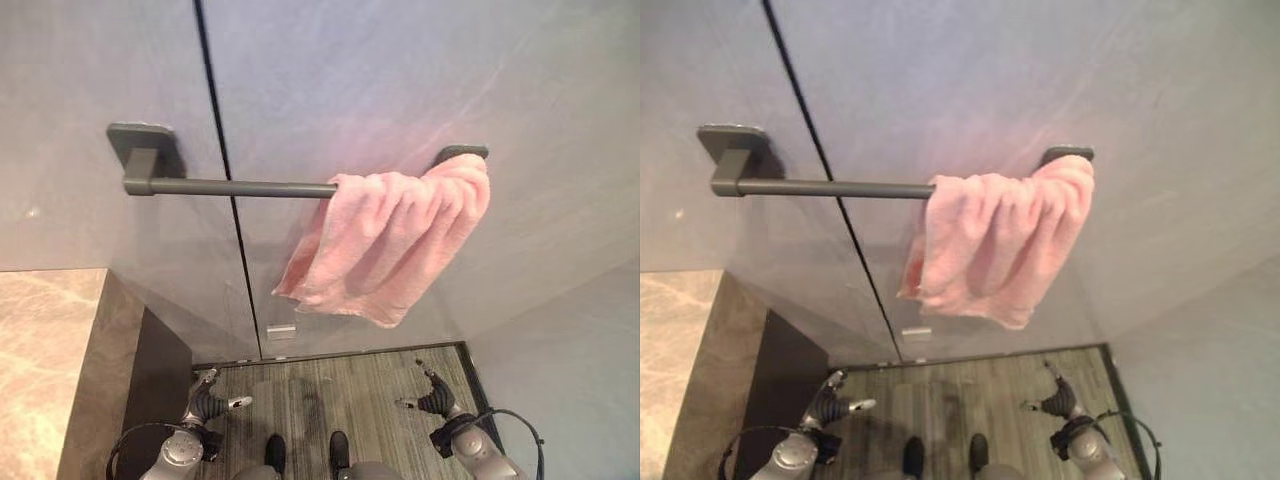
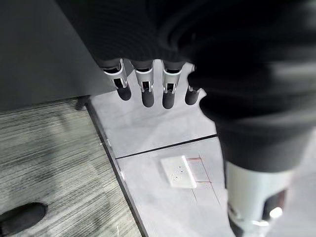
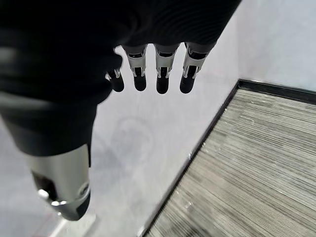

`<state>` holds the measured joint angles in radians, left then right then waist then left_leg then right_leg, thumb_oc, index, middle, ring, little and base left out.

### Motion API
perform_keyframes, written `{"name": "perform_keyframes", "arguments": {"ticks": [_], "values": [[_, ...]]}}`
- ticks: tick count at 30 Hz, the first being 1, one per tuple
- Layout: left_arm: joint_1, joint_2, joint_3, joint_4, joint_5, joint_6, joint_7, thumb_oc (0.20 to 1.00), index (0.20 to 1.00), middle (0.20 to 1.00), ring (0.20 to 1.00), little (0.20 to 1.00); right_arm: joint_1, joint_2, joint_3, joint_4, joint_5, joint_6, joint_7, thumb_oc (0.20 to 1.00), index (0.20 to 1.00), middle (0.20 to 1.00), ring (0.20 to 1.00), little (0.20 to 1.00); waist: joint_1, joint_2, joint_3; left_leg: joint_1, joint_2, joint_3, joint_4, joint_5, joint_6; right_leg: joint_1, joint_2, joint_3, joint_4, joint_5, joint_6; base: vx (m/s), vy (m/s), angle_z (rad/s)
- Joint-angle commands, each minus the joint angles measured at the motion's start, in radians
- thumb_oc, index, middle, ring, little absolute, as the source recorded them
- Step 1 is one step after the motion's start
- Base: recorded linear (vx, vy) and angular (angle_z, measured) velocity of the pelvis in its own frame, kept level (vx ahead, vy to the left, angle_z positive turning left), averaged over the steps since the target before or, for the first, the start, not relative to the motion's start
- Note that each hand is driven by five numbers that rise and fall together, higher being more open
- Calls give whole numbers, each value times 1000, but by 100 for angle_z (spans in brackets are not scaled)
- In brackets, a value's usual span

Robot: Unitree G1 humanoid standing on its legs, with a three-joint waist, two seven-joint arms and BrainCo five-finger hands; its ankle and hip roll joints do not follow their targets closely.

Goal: Put brush and paste in cup on sink, flatten towel.

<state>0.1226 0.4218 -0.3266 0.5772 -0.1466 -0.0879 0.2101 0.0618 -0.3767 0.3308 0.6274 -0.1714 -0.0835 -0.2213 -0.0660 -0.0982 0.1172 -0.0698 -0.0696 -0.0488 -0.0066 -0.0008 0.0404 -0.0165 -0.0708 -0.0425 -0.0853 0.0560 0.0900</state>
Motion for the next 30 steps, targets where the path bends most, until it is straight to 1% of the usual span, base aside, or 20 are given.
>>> {"name": "perform_keyframes", "arguments": {"ticks": [1, 4, 6, 8, 9, 10, 13, 15, 16, 17, 18, 19, 20, 23, 24, 25, 26, 27, 29, 30], "values": [[-5, 21, 25, -61, 13, -26, -7, 1000, 1000, 1000, 1000, 1000, 12, -55, -41, -56, 44, -29, -36, 1000, 1000, 1000, 1000, 1000, -7, 21, -27, -9, 125, 7, 10, -4, -76, -43, 3, -13, 79, -52, 32, 54, -50, 10], [18, 44, 43, -128, 13, -30, -13, 1000, 1000, 1000, 1000, 1000, 23, -64, -77, -104, 74, -43, -41, 1000, 1000, 1000, 1000, 1000, -6, 29, -34, 5, 135, 1, -27, 15, -84, -31, 6, -27, 63, -50, 32, 35, -26, 14], [49, 86, 66, -233, 17, -34, -36, 1000, 1000, 1000, 1000, 1000, 35, -84, -122, -198, 105, -53, -32, 1000, 1000, 1000, 1000, 1000, -7, 38, -41, 18, 140, 3, -54, 26, -87, -23, 7, -31, 50, -49, 33, 46, -8, 1], [59, 104, 74, -265, 15, -35, -41, 1000, 1000, 1000, 1000, 1000, 41, -91, -137, -222, 118, -55, -26, 1000, 1000, 1000, 1000, 1000, -7, 40, -43, 24, 141, 4, -62, 27, -88, -18, 7, -30, 45, -47, 33, 35, 4, -1], [70, 136, 88, -338, -13, -41, -63, 1000, 1000, 1000, 1000, 1000, 40, -108, -159, -270, 145, -63, -14, 1000, 1000, 1000, 1000, 1000, -8, 43, -48, 29, 141, 9, -69, 28, -89, -15, 6, -28, 36, -43, 36, 32, 9, -2], [73, 137, 90, -342, -14, -39, -64, 1000, 1000, 1000, 1000, 1000, 43, -108, -159, -273, 146, -61, -13, 1000, 1000, 1000, 1000, 1000, -7, 43, -49, 30, 141, 10, -69, 27, -89, -14, 6, -27, 35, -42, 36, 30, 16, -1], [91, 190, 117, -452, -86, -49, -103, 1000, 1000, 1000, 1000, 1000, 38, -140, -194, -346, 202, -78, 17, 1000, 1000, 1000, 1000, 1000, -8, 48, -57, 37, 142, 15, -75, 26, -91, -6, 2, -26, 26, -36, 40, 0, 0, 0], [103, 242, 133, -523, -148, -51, -138, 1000, 1000, 1000, 1000, 1000, 29, -171, -202, -383, 282, -90, 61, 1000, 1000, 1000, 1000, 1000, -6, 48, -61, 43, 142, 19, -77, 25, -92, -2, 1, -21, 23, -34, 42, 17, 10, -1], [110, 300, 141, -588, -214, -50, -185, 1000, 1000, 1000, 1000, 1000, 19, -218, -189, -425, 376, -99, 132, 1000, 1000, 1000, 1000, 1000, -3, 47, -64, 48, 143, 21, -79, 23, -93, 2, 0, -18, 22, -33, 44, 32, 16, -1], [118, 322, 147, -609, -238, -51, -199, 1000, 1000, 1000, 1000, 1000, 18, -237, -186, -441, 400, -98, 150, 1000, 1000, 1000, 1000, 1000, -2, 47, -66, 51, 143, 23, -80, 23, -93, 4, 0, -17, 22, -33, 44, 0, 0, 0], [120, 323, 148, -611, -238, -50, -199, 1000, 1000, 1000, 1000, 1000, 19, -238, -186, -441, 401, -98, 150, 1000, 1000, 1000, 1000, 1000, -2, 46, -66, 52, 143, 23, -80, 23, -93, 4, 0, -17, 22, -33, 44, 0, 0, 0], [123, 379, 147, -653, -298, -52, -239, 1000, 1000, 1000, 1000, 1000, -3, -299, -166, -464, 472, -100, 200, 1000, 1000, 1000, 1000, 1000, 2, 45, -70, 58, 144, 26, -81, 21, -95, 8, -2, -14, 21, -32, 46, 0, 0, 0], [124, 380, 148, -654, -298, -52, -239, 1000, 1000, 1000, 1000, 1000, -4, -299, -165, -464, 472, -100, 200, 1000, 1000, 1000, 1000, 1000, 2, 45, -69, 58, 144, 26, -81, 21, -95, 9, -2, -14, 21, -32, 46, 0, 0, 0], [95, 482, 126, -723, -370, -51, -278, 1000, 1000, 1000, 1000, 1000, -62, -352, -110, -467, 610, -98, 262, 1000, 1000, 1000, 1000, 1000, 10, 42, -78, 66, 145, 31, -81, 17, -97, 18, -7, -14, 16, -29, 49, 11, 4, 0], [95, 483, 127, -723, -370, -51, -278, 1000, 1000, 1000, 1000, 1000, -63, -352, -110, -466, 611, -98, 263, 1000, 1000, 1000, 1000, 1000, 10, 42, -77, 66, 145, 31, -81, 17, -97, 19, -7, -14, 16, -29, 49, 0, 0, 0], [59, 512, 98, -728, -408, -46, -286, 1000, 1000, 1000, 1000, 1000, -106, -379, -64, -475, 648, -88, 280, 1000, 1000, 1000, 1000, 1000, 13, 43, -79, 67, 145, 33, -81, 16, -99, 22, -10, -15, 12, -28, 50, 0, 0, 0], [59, 512, 98, -728, -408, -46, -286, 1000, 1000, 1000, 1000, 1000, -106, -379, -64, -475, 648, -88, 280, 1000, 1000, 1000, 1000, 1000, 13, 43, -79, 67, 145, 33, -81, 16, -99, 22, -10, -15, 12, -28, 50, 0, 0, 0], [17, 527, 64, -725, -420, -44, -283, 1000, 1000, 1000, 1000, 1000, -153, -398, -21, -471, 688, -77, 291, 1000, 1000, 1000, 1000, 1000, 16, 42, -81, 68, 144, 34, -81, 17, -101, 24, -12, -17, 10, -27, 50, 0, 0, 0], [-12, 535, 40, -727, -414, -45, -283, 1000, 1000, 1000, 1000, 1000, -180, -404, 3, -465, 695, -71, 293, 1000, 1000, 1000, 1000, 1000, 18, 42, -80, 68, 144, 33, -81, 16, -101, 26, -12, -17, 8, -27, 50, 0, 0, 0], [-59, 546, 4, -736, -413, -43, -284, 1000, 1000, 1000, 1000, 1000, -219, -416, 38, -471, 705, -64, 299, 1000, 1000, 1000, 1000, 1000, 18, 42, -82, 67, 143, 34, -81, 15, -102, 27, -14, -19, 6, -27, 51, 0, 0, 0]]}}
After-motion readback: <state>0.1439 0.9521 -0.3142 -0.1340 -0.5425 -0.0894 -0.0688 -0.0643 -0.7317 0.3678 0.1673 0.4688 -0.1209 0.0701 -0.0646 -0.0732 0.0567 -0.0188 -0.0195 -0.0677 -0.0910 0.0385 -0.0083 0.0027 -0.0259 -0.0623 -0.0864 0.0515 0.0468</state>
